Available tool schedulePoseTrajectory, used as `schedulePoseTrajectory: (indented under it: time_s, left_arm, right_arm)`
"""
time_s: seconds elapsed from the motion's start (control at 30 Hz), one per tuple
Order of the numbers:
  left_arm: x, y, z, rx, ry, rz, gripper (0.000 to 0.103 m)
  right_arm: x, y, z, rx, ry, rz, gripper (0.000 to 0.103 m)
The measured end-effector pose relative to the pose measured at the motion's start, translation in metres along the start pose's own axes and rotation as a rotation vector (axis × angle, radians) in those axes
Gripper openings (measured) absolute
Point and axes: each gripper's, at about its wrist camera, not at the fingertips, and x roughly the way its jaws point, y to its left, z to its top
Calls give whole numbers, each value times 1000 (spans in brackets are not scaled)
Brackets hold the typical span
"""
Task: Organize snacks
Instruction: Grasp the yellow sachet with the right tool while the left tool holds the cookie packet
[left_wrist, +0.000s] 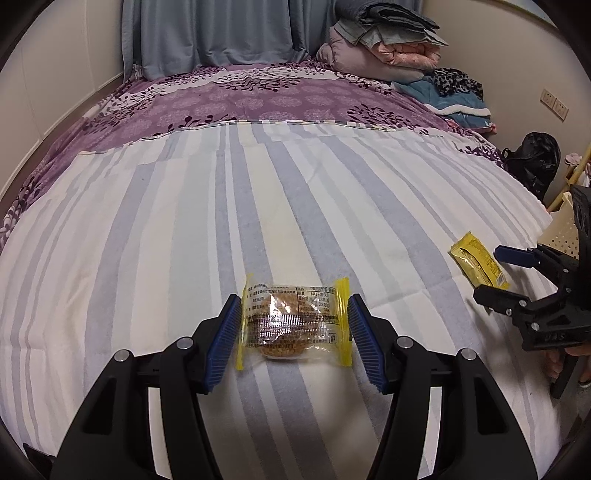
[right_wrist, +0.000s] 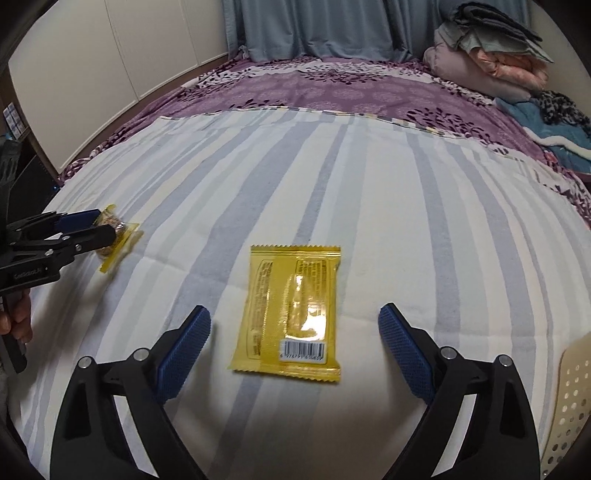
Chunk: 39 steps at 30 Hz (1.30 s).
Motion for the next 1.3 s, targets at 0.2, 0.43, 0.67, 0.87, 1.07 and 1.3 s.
schedulePoseTrajectory:
  time_s: [0.2,0.43,0.67,0.87,1.07,1.3]
  left_arm:
    - [4,-1,-3,-3,15,14,82]
    - [15,0,-7,1,40,11,82]
    - [12,5,-4,-17,29,2,60]
    - [1,1,-5,-17,12,0,59]
    - [-16,-10,-3,-5,-16,-7,59]
    - [-35,-28,-4,23,-37,-16,59]
  right_arm:
    - [5,4,7,-21,0,-65,71]
    - [3,10,7,-31,-13,-49,48]
    - [-8,8,1,2,-29,-10,46]
    - [-27,11,-4,23,-69,15,46]
    - [-50,8,-8,54,-116,23,46]
    - [-80,0,-19,93,-168,39,46]
